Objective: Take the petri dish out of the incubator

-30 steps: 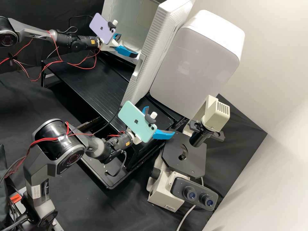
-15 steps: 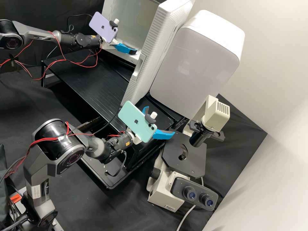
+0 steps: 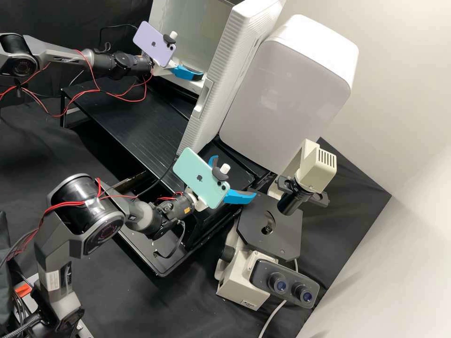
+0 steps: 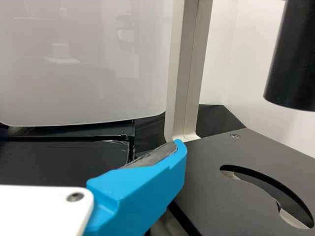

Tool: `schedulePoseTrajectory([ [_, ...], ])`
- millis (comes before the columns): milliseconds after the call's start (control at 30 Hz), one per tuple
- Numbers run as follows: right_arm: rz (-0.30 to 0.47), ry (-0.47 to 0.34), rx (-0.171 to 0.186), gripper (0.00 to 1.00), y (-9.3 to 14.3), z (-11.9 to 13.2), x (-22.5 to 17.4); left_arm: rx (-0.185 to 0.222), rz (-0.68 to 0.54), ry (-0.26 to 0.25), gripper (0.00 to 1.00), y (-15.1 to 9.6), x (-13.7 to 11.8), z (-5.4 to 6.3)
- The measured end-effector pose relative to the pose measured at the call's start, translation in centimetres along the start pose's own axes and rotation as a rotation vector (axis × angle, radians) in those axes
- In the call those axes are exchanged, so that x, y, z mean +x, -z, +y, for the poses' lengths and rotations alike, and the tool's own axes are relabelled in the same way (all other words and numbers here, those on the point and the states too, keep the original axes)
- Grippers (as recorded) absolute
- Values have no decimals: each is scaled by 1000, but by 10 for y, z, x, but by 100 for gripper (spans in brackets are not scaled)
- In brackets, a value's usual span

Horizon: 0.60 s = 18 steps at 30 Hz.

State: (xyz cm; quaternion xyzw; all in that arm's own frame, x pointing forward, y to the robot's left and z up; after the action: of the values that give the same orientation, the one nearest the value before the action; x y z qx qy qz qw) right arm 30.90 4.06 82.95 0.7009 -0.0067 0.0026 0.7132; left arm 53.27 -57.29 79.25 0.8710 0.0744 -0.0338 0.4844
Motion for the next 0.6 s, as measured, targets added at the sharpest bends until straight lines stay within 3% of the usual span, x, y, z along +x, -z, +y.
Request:
schedulePoseTrajectory([
  [600, 0, 0, 0, 100, 0, 0, 0, -16, -27, 12, 100, -6, 6, 8],
])
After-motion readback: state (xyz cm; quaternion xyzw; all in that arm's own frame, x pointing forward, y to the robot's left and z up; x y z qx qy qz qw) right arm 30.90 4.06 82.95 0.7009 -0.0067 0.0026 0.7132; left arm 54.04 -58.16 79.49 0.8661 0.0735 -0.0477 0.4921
